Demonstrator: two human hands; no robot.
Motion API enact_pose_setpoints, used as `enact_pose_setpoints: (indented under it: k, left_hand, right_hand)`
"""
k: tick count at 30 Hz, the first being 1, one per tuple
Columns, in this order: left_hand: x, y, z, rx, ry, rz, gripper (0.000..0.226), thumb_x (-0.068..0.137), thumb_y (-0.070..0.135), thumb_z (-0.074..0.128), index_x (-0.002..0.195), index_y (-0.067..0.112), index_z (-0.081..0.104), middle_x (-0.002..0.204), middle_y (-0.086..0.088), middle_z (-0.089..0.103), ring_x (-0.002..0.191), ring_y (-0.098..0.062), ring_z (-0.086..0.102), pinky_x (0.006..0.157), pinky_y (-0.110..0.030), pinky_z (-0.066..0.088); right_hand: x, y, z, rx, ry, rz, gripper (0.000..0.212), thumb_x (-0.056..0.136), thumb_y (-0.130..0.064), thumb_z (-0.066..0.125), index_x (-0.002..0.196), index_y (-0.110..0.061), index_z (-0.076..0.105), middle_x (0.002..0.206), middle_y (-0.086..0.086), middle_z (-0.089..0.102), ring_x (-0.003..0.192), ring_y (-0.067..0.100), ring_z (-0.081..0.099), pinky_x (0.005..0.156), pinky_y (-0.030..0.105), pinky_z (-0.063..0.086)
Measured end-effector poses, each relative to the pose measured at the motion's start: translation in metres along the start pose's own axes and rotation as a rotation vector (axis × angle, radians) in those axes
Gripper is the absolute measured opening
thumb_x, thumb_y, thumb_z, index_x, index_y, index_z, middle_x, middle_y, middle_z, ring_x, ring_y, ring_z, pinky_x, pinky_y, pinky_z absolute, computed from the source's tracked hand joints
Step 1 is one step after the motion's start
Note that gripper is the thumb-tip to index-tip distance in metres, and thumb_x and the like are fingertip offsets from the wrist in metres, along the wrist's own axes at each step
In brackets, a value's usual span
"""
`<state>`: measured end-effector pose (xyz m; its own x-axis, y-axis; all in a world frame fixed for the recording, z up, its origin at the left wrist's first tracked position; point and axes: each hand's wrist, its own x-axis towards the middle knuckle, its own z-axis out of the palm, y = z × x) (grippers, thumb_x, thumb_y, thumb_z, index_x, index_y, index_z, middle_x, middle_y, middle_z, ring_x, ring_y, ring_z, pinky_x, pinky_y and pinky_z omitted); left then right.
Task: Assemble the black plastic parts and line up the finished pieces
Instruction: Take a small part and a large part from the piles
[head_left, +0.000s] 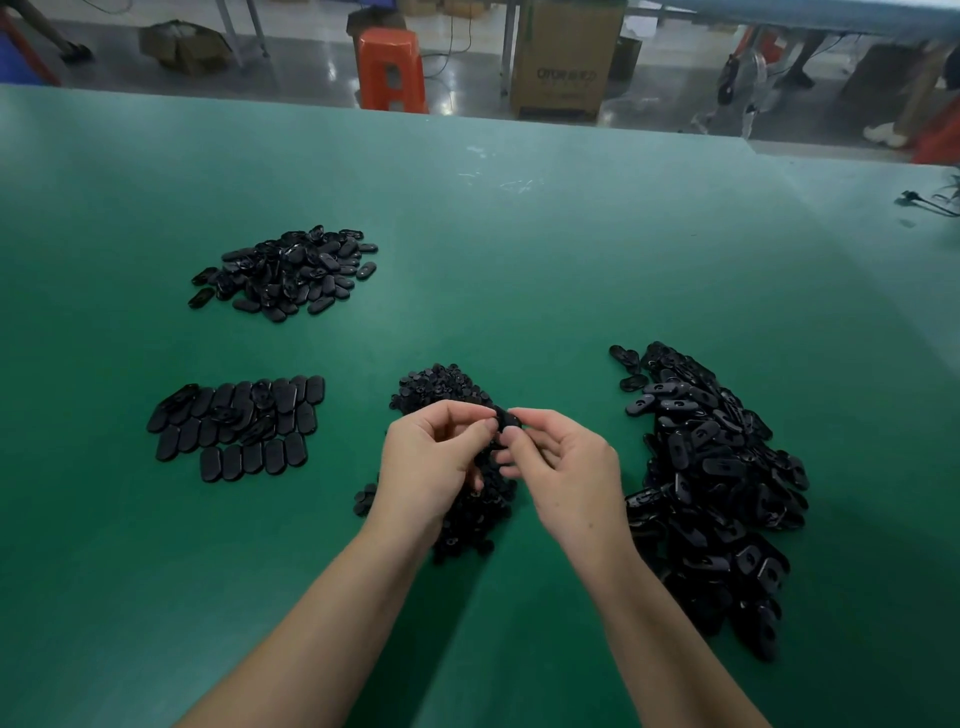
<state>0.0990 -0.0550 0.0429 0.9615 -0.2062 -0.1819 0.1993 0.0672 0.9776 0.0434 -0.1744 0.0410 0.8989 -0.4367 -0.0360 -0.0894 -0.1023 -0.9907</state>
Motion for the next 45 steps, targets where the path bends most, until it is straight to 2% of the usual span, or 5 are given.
enact_pose_setpoints:
  k: [18,27,33,38,45]
  left_hand:
    - [-0.001,0.007,0.001,0.268,-0.013,0.040,0.015,0.086,0.009,0.077,0.079,0.022,0.078,0.065,0.000,0.073,0.052,-0.009,0.054,0.052,-0.024,0.048]
    - [-0.006,0.004,0.004,0.164,0.047,0.044,0.013,0.089,0.007,0.073,0.083,0.017,0.076,0.069,0.000,0.074,0.057,-0.006,0.062,0.053,-0.019,0.051]
    - [-0.006,0.008,0.003,0.120,0.016,0.065,0.009,0.089,0.005,0.073,0.084,0.012,0.075,0.054,0.003,0.061,0.046,-0.008,0.052,0.046,-0.018,0.044]
    - [-0.007,0.008,0.010,0.062,0.035,0.056,0.011,0.090,0.002,0.071,0.084,0.010,0.074,0.061,0.001,0.068,0.048,-0.006,0.056,0.046,-0.017,0.044]
    - [-0.011,0.006,0.011,0.123,-0.033,0.102,0.013,0.091,0.003,0.070,0.084,0.014,0.073,0.058,0.007,0.064,0.044,-0.005,0.050,0.043,-0.016,0.042]
  right_hand:
    - [-0.002,0.009,-0.001,-0.088,0.063,-0.064,0.038,0.096,-0.009,0.066,0.095,-0.047,0.068,0.083,-0.013,0.077,0.079,0.008,0.076,0.083,0.040,0.063]
    - [0.000,0.003,-0.003,0.326,0.059,0.150,0.010,0.099,-0.002,0.060,0.103,-0.009,0.066,0.086,0.009,0.079,0.077,0.024,0.078,0.064,0.024,0.060]
    - [0.000,0.000,-0.006,0.381,0.050,0.162,0.010,0.100,0.000,0.059,0.105,-0.005,0.066,0.087,0.012,0.078,0.076,0.024,0.077,0.065,0.025,0.060]
    - [-0.001,0.001,-0.003,0.366,0.005,0.163,0.007,0.098,-0.001,0.062,0.104,-0.005,0.061,0.088,0.010,0.079,0.079,0.024,0.078,0.065,0.025,0.060]
    - [-0.002,0.014,-0.002,0.086,-0.071,0.125,0.020,0.083,-0.033,0.070,0.087,-0.014,0.073,0.080,0.009,0.077,0.076,0.023,0.074,0.074,0.042,0.061]
